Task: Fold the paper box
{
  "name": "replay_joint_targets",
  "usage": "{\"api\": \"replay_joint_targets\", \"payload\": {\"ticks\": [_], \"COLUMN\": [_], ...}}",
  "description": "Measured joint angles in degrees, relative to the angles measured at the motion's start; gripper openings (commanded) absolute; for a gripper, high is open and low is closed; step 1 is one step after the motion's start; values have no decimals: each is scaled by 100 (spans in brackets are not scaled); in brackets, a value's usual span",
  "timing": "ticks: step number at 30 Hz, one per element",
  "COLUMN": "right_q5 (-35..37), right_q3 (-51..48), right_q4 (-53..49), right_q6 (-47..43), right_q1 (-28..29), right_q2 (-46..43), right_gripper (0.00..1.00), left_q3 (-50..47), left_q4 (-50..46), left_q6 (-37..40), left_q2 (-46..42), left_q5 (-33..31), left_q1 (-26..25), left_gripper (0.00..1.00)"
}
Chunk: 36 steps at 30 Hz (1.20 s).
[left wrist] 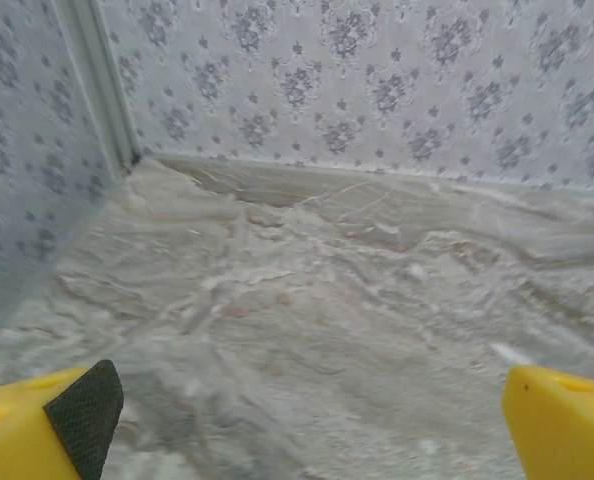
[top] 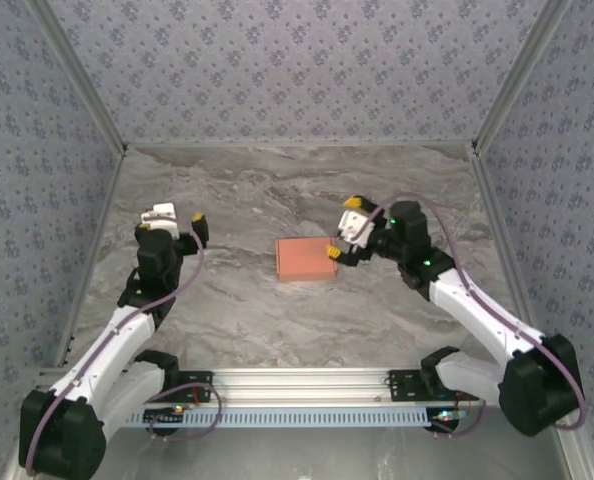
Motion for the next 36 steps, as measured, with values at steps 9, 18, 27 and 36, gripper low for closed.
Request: {"api": "replay_joint_targets", "payload": {"ticks": [9, 18, 27, 36], "right_q5": [2452, 3193, 2988, 3012], "right_q3": [-1580, -2142, -2332, -2037], "right_q4": [1810, 2695, 4109, 4157], "right_q6": [2695, 3510, 3884, 3814], "right_q1": [-1224, -2142, -2638, -2455], "right_q2": [-393, 789, 2441, 2511], "right_gripper": [100, 100, 100, 100], "left_q3": [-1019, -883, -472, -367], "left_q4": [1342, 2645, 3254, 3265], "left_q6": [883, 730, 619, 494], "left_q2": [1095, 2865, 3921, 3921], "left_q5": [363, 1335, 1751, 1751], "left_q1": [802, 1257, 1539, 1576], "left_gripper": [99, 99, 99, 99]}}
